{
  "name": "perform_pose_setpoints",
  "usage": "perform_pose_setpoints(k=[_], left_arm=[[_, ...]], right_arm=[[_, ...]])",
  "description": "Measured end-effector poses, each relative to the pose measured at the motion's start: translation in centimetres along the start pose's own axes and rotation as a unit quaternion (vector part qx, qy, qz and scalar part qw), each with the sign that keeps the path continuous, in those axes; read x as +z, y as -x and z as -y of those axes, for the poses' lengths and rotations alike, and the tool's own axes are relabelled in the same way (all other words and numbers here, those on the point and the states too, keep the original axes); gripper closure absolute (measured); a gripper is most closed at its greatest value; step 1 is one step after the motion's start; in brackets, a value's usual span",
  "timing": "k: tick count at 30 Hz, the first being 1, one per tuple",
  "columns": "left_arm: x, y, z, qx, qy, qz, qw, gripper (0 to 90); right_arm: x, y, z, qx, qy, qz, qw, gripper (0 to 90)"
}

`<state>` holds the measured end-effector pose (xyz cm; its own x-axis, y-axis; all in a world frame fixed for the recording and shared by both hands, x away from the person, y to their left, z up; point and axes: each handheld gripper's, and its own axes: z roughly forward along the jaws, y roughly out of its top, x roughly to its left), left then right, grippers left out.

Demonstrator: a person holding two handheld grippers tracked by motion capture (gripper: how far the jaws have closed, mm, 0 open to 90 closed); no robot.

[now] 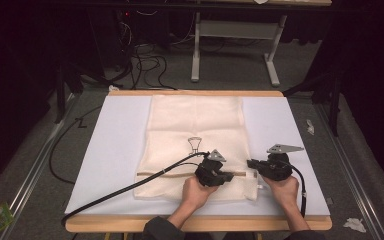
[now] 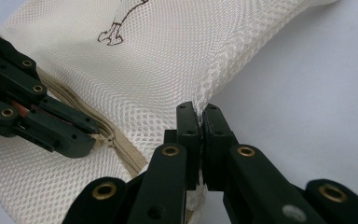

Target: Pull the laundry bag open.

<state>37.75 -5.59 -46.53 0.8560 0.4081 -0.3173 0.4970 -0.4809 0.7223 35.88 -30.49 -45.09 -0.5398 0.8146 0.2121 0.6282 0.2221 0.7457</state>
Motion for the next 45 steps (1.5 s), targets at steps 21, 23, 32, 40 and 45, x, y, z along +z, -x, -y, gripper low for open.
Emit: perform_pose_setpoints(k=[21, 23, 32, 40, 45], left_arm=[[-1.5, -0.2, 0.2, 0.009, 0.007, -0.023, 0.9997, 86.9], [-1.8, -0.1, 0.2, 0.012, 0.012, -0.022, 0.9996, 86.9], [-3.0, -0.3, 0.7, 0.012, 0.022, -0.024, 0.9994, 86.9], [-4.0, -0.5, 0.9, 0.008, 0.032, -0.026, 0.9991, 86.9], [-4.4, -1.0, 1.2, 0.002, 0.035, -0.032, 0.9989, 86.9]], right_arm=[[0.0, 0.0, -0.1, -0.001, 0.000, 0.002, 1.0000, 88.7], [0.1, 0.0, -0.1, 0.003, -0.001, 0.001, 1.0000, 88.7], [0.3, -0.1, 0.0, 0.003, -0.010, 0.005, 0.9999, 88.7], [0.0, -0.3, -0.3, -0.001, -0.006, 0.010, 0.9999, 88.7], [0.1, -0.2, -0.2, 0.003, -0.003, 0.010, 0.9999, 88.7]])
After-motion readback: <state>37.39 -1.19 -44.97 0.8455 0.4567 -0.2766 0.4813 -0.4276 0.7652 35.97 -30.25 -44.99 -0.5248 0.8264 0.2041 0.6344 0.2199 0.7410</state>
